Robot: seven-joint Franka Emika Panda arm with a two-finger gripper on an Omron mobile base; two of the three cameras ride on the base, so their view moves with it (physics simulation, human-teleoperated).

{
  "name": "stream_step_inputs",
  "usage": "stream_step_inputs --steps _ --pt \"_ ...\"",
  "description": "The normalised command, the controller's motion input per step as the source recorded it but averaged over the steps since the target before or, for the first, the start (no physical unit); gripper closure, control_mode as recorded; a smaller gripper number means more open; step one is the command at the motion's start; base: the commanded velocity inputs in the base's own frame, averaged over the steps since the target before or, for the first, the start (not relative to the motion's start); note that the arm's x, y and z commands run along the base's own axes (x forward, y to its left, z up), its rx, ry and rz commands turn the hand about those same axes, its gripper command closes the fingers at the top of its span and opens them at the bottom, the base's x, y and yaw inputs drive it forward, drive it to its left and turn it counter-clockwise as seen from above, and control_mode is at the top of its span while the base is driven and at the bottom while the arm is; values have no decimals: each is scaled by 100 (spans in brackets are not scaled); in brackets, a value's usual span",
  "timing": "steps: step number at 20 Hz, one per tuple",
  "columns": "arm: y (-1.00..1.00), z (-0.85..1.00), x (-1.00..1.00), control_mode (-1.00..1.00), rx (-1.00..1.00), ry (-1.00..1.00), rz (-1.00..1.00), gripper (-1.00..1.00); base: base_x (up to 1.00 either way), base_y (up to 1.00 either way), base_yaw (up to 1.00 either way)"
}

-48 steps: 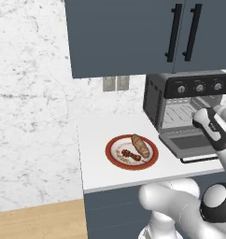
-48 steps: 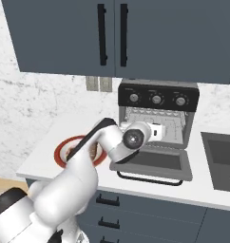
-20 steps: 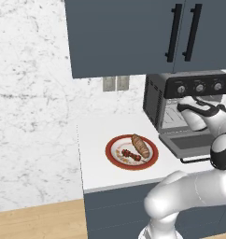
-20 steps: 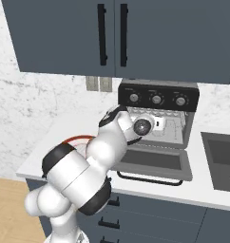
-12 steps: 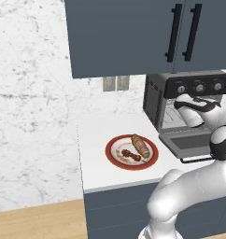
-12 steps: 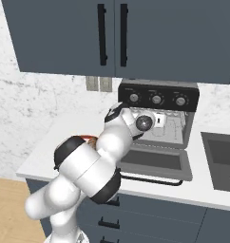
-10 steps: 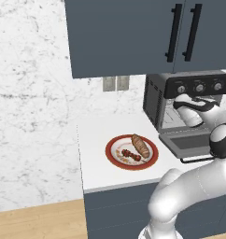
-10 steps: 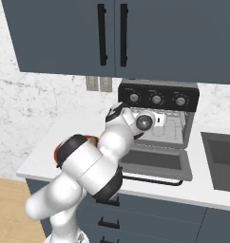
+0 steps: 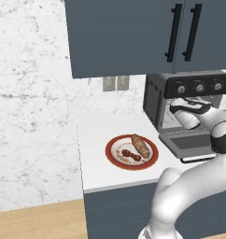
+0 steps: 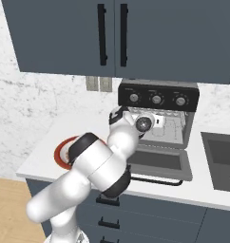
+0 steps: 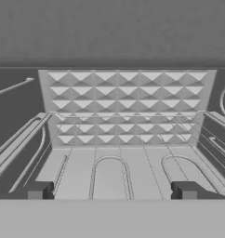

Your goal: Pick up the kebab skewer and baguette bread, and place them inside the toaster oven. Close the toaster oven door and start by setting the timer.

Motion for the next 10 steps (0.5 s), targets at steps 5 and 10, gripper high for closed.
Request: stream_step_inputs --steps 5,10 --pt "0 0 27 -100 0 0 0 -100 0 0 0" --pt "0 -2 22 -100 0 0 0 -100 0 0 0"
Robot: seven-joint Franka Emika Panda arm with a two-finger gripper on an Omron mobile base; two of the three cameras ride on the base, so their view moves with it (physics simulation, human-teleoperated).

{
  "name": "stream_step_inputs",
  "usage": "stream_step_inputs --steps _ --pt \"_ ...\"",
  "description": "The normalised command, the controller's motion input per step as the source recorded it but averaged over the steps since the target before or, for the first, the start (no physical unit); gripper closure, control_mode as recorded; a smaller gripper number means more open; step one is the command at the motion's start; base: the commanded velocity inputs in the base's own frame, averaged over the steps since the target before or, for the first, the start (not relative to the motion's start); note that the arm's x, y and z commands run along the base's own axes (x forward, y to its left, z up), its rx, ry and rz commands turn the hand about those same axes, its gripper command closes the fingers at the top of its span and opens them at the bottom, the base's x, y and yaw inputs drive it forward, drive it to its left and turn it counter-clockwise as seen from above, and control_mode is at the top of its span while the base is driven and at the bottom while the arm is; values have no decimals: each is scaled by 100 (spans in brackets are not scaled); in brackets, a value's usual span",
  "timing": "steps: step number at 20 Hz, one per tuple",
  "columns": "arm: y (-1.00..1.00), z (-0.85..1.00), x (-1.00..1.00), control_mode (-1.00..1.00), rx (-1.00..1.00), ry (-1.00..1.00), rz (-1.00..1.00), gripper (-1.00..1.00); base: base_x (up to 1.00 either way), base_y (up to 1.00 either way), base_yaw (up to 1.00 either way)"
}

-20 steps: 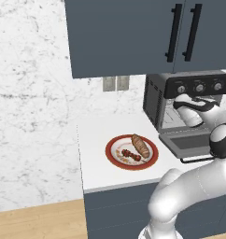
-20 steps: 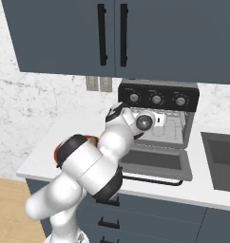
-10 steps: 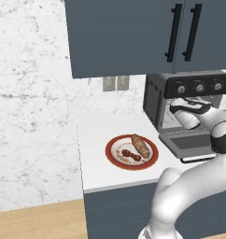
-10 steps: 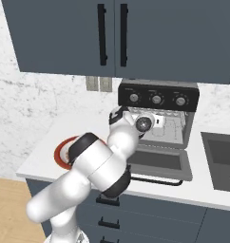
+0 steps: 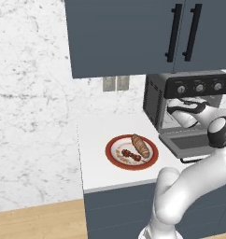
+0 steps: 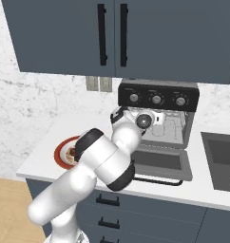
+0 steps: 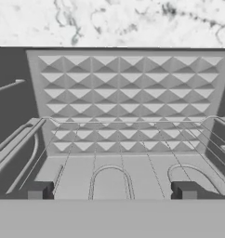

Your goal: Pick up the kebab skewer and baguette bread, and place them inside the toaster oven. Close the toaster oven door and start by setting the timer.

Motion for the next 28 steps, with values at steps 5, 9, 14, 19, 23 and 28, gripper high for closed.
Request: stream_step_inputs --steps 5,9,14,19,23,28 --pt "0 -11 11 -100 1 3 0 -100 0 0 0" --pt "0 -23 1 -100 2 3 0 -100 0 0 0" --pt "0 -27 0 -100 1 0 0 -100 0 0 0" --pt "0 -34 0 -100 0 0 0 -100 0 0 0" --pt "0 -54 -11 -100 1 2 0 -100 0 0 0" --pt "0 -62 -19 -100 1 3 0 -100 0 0 0"
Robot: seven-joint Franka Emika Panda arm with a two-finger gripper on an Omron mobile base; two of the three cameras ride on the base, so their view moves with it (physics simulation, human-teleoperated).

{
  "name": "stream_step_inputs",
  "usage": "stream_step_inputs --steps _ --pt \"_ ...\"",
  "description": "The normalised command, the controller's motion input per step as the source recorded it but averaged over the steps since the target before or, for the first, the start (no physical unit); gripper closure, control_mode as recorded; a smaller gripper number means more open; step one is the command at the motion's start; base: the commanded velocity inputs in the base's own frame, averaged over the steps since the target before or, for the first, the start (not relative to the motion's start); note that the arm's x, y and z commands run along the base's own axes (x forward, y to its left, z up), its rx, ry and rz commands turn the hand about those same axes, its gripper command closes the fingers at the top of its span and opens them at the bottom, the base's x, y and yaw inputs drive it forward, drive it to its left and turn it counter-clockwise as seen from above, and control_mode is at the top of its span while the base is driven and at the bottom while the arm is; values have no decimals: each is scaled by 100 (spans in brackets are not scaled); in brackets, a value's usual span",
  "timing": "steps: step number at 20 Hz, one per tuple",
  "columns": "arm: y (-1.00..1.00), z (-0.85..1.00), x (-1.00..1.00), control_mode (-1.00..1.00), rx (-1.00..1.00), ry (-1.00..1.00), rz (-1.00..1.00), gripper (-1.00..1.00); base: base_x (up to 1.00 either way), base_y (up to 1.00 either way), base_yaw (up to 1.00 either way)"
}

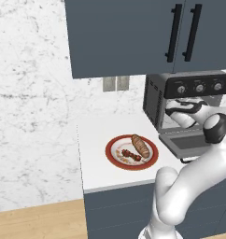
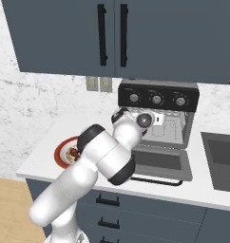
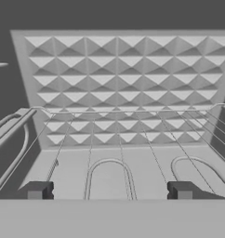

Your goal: Pick up the kebab skewer and baguette bread, and place them inside the toaster oven. Close the toaster oven door and start by setting the timer.

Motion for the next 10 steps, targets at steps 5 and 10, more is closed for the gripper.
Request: stream_step_inputs --steps 5,10 --pt "0 -73 -34 -100 0 5 0 -100 0 0 0" --pt "-2 -87 -55 -100 0 2 0 -100 0 0 0"
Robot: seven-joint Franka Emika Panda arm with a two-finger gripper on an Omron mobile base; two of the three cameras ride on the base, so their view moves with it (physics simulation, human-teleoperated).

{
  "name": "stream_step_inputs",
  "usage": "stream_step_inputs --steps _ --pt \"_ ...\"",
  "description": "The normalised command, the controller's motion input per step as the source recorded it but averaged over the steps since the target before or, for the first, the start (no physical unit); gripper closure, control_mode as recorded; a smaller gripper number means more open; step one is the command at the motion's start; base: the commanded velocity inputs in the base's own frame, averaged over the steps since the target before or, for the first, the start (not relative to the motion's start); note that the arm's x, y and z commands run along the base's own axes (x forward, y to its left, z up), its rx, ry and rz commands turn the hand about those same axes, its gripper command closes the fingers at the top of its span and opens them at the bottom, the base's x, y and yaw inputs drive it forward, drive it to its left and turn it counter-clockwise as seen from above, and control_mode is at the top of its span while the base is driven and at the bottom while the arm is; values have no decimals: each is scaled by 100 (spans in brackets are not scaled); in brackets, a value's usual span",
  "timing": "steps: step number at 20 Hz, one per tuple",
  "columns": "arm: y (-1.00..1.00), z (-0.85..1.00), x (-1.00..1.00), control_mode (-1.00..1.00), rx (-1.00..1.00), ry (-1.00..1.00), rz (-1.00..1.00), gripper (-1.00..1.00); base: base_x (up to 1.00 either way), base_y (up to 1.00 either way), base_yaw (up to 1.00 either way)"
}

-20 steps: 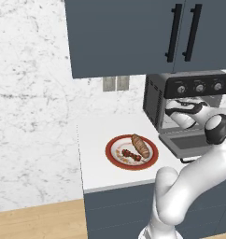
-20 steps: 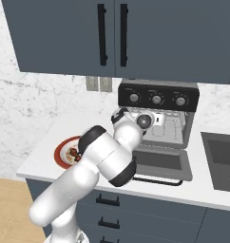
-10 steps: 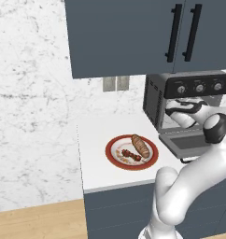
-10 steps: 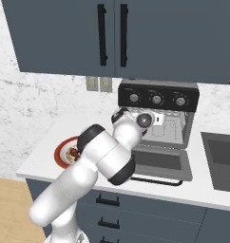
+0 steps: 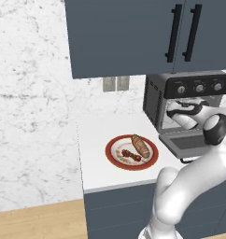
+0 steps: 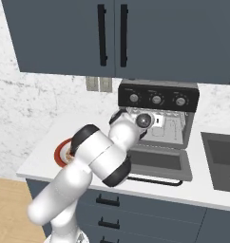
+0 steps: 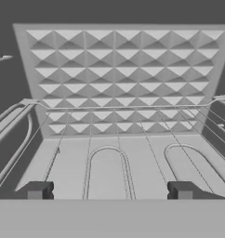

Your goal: Pick up the kebab skewer and baguette bread, and place them inside the toaster oven. Close the toaster oven door and start by setting the timer.

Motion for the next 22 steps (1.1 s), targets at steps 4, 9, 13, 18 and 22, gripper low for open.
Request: stream_step_inputs --steps 4,9,13,18,22 --pt "-6 -89 -67 -100 0 0 0 -100 0 0 0" --pt "-7 -86 -73 -100 0 3 0 -100 0 0 0" --pt "-7 -79 -71 -100 0 9 0 -100 0 0 0" --pt "-5 -74 -68 -100 0 13 0 -100 0 0 0" --pt "-4 -78 -71 -100 0 15 0 -100 0 0 0"
